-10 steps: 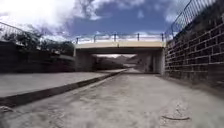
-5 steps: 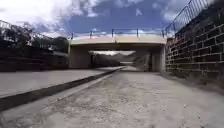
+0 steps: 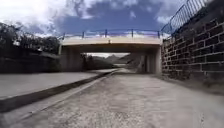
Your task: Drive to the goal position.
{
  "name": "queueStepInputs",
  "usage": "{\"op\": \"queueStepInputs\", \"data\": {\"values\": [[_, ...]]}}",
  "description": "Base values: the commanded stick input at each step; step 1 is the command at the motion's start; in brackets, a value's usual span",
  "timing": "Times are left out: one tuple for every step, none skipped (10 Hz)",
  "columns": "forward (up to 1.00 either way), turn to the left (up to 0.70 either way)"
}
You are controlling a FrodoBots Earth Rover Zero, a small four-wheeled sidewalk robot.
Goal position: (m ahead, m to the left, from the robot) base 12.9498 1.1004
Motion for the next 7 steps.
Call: {"op": "queueStepInputs", "data": {"values": [[1.00,-0.27],[1.00,-0.27],[1.00,-0.27],[1.00,-0.21],[1.00,-0.11],[1.00,-0.01],[1.00,0.00]]}}
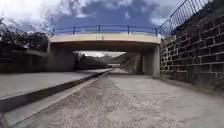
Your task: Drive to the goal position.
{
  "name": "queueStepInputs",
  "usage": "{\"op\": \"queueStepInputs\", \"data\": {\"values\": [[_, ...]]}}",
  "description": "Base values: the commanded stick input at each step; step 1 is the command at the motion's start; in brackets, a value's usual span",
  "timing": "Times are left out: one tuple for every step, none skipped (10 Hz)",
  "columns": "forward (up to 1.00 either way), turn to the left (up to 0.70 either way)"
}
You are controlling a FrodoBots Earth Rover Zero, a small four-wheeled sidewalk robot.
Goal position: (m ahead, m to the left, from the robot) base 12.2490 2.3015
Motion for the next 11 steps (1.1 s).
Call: {"op": "queueStepInputs", "data": {"values": [[1.00,0.00],[1.00,0.00],[1.00,0.00],[1.00,0.00],[1.00,0.00],[1.00,0.00],[1.00,0.00],[1.00,0.00],[1.00,0.00],[1.00,0.00],[1.00,0.00]]}}
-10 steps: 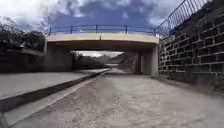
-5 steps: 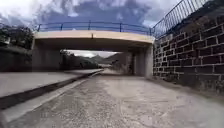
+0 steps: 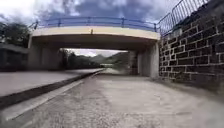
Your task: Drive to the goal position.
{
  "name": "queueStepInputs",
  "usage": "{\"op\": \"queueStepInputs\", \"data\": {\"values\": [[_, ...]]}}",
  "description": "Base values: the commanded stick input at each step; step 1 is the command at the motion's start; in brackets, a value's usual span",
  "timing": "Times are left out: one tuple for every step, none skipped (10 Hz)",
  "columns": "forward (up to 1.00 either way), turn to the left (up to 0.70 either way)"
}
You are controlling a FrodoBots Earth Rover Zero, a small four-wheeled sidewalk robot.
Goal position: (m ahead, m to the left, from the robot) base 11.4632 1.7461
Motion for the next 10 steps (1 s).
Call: {"op": "queueStepInputs", "data": {"values": [[1.00,0.00],[1.00,0.00],[1.00,0.00],[1.00,0.00],[1.00,0.00],[1.00,0.00],[1.00,0.00],[1.00,0.00],[1.00,0.00],[1.00,0.00]]}}
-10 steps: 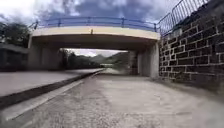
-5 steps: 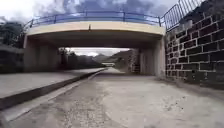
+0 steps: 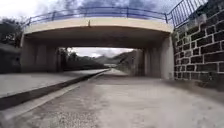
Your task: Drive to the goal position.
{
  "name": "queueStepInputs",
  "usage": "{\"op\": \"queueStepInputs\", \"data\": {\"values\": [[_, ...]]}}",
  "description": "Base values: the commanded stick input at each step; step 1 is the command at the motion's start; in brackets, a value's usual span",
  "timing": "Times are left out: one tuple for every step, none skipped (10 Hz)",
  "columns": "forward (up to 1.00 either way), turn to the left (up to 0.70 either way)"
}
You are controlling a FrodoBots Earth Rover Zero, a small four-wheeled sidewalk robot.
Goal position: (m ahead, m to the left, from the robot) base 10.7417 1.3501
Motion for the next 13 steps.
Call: {"op": "queueStepInputs", "data": {"values": [[1.00,0.00],[1.00,0.00],[1.00,0.00],[1.00,0.00],[1.00,0.00],[1.00,0.00],[1.00,0.00],[1.00,0.00],[1.00,0.00],[1.00,0.00],[1.00,0.00],[1.00,0.00],[1.00,0.00]]}}
